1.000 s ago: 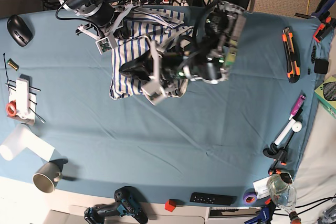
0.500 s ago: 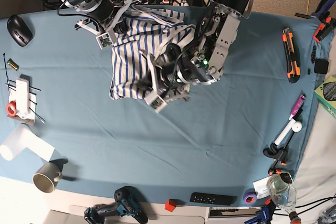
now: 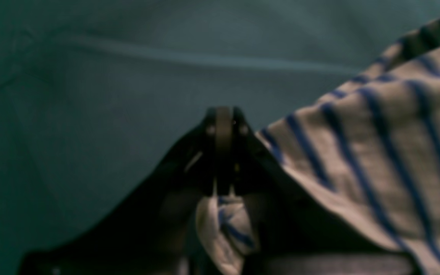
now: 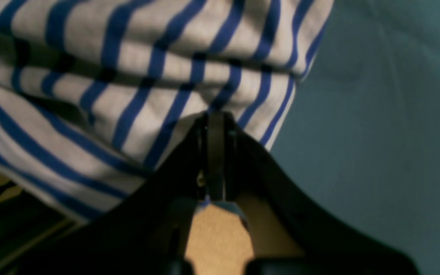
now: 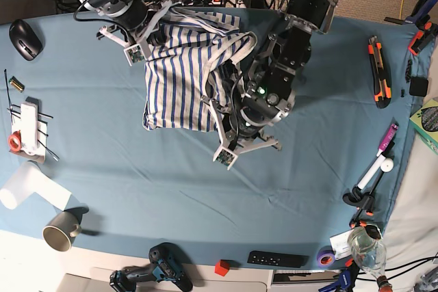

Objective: Fold the T-shirt properly
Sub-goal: 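Grasp the stack's edge with the left gripper and tuck it under, then press the stack's sides with both grippers to square the folded shirt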

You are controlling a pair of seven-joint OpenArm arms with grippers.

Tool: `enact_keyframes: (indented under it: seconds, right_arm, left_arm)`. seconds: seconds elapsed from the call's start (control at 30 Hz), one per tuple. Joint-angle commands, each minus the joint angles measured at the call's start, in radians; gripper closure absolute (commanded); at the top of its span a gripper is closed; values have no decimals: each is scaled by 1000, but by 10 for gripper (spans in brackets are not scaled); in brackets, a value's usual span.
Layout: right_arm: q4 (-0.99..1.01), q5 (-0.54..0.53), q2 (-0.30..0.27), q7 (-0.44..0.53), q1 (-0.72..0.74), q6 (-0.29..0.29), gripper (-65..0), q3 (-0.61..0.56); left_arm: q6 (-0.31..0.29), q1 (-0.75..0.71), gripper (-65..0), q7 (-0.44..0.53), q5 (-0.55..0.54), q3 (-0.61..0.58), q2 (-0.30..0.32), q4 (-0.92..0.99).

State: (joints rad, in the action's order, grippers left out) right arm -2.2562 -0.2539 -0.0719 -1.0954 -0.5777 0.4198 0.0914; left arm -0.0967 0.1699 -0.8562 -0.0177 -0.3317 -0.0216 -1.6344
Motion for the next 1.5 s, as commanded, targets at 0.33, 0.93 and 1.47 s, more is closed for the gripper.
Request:
enact_keyframes:
  seconds: [0.33,0.93,1.47]
  right_arm:
    - [-100,6,-6,124,132,10,0,195]
    - [312,-248,-6,162,426,10,-396,328]
    - [455,-345,-6,156,502,10,-397,300]
  left_arm:
    - [-70,22,0,-48,-126,2,14,-52]
    - [-267,-76,-391,-177,-472,264,54,-65]
    - [-260,-401,-401,-172,-486,402,172,-423]
